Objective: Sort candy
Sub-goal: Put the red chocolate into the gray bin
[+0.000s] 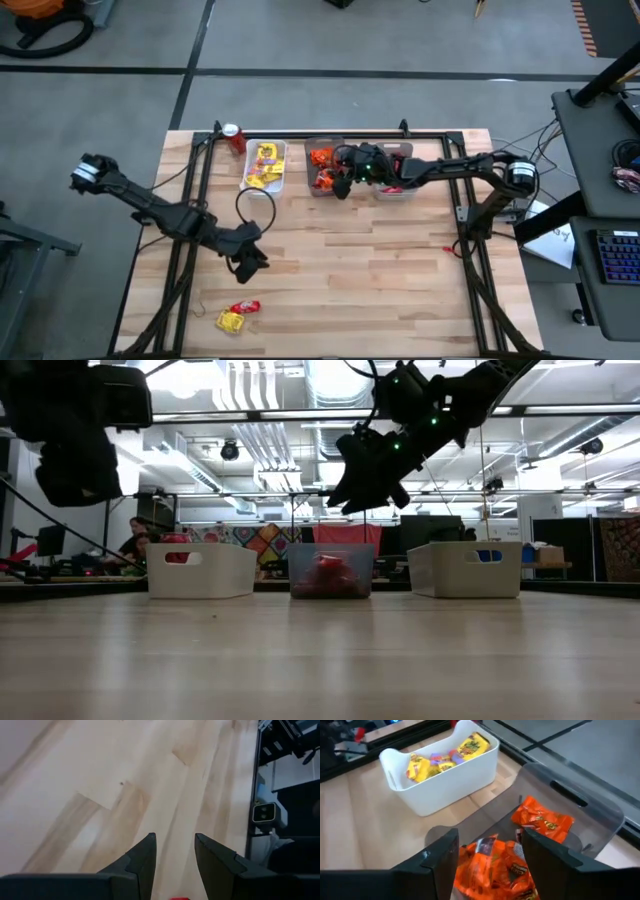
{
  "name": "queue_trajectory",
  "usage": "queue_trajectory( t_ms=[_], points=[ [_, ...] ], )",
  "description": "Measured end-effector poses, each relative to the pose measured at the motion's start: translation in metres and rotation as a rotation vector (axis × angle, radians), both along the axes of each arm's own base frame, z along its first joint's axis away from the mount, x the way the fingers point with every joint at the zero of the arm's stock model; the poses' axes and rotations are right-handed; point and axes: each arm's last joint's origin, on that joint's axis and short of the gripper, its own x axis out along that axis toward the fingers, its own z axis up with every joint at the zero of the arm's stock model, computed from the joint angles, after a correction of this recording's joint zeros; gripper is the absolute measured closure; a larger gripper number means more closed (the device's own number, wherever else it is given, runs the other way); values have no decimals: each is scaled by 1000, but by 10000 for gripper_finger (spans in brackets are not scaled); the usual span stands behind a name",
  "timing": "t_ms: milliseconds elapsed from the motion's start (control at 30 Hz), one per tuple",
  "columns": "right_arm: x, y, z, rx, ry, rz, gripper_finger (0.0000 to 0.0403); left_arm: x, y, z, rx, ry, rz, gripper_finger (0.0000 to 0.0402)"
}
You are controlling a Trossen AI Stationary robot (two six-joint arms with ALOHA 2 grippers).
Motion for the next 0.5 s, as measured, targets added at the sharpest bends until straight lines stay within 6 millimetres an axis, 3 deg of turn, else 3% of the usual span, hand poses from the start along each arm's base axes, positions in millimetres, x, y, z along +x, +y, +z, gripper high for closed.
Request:
queue_trajectory(
  t_ms=[200, 500],
  points=[
    [-6, 15, 15, 47, 25, 96, 206, -4, -13, -3, -40, 23, 16, 283],
    [-8, 42, 27, 43, 23, 189, 211, 8, -48, -19, -88, 123, -28, 283]
  ],
)
